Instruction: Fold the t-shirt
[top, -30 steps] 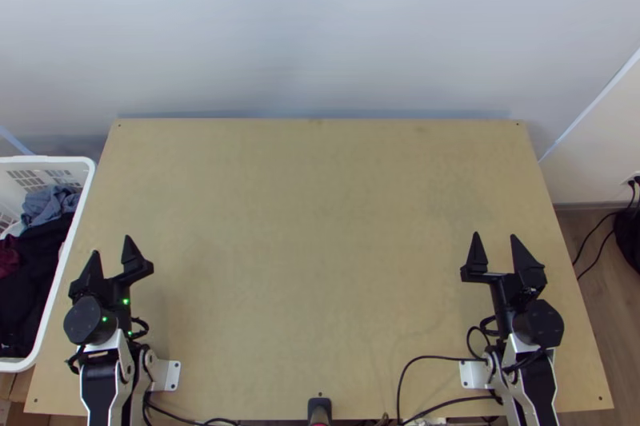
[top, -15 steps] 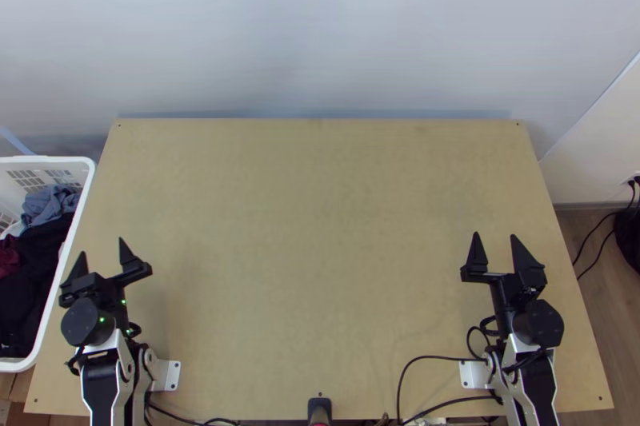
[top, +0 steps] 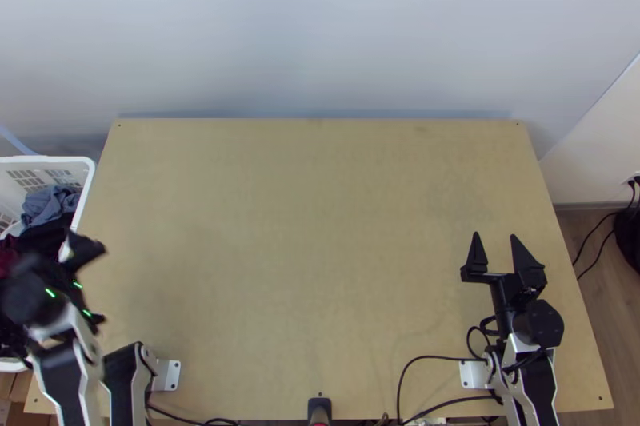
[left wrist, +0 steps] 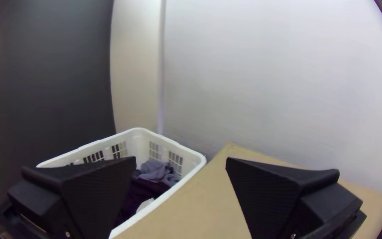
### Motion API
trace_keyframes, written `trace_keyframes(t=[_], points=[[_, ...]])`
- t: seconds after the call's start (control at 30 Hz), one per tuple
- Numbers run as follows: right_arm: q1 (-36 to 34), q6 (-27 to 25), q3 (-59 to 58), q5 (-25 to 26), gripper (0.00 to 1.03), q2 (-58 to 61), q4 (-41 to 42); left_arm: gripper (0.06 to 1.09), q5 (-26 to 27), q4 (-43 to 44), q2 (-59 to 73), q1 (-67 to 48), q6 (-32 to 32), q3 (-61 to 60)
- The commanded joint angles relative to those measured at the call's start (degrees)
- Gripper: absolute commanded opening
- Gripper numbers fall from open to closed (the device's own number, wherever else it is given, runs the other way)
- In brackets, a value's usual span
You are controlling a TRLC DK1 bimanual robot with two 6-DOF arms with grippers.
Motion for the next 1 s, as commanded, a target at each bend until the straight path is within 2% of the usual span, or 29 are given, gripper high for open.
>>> trace_keyframes(t=[0.0,0.07,0.2,0.23,0.37,0.57,0.97], points=[[-0.25,0.73,-0.45,0.11,0.99,-0.34,-0.93,1.05,0.89,-4.46,9.25,4.38,-3.31,8.02],[-0.25,0.73,-0.45,0.11,0.99,-0.34,-0.93,1.05,2.82,-7.1,14.35,7.81,-3.39,11.62],[-0.25,0.73,-0.45,0.11,0.99,-0.34,-0.93,1.05,14.07,-11.14,24.63,18.71,-3.39,17.16],[-0.25,0.73,-0.45,0.11,0.99,-0.34,-0.93,1.05,15.21,-12.11,27.62,20.55,-3.31,18.74],[-0.25,0.73,-0.45,0.11,0.99,-0.34,-0.93,1.05,15.21,-15.1,40.19,25.21,-0.76,25.07],[-0.25,0.73,-0.45,0.11,0.99,-0.34,-0.93,1.04,19.87,-17.03,55.92,31.54,2.67,31.31],[-0.25,0.73,-0.45,0.11,0.99,-0.34,-0.93,1.03,18.11,-17.03,75.08,36.72,7.86,40.54]])
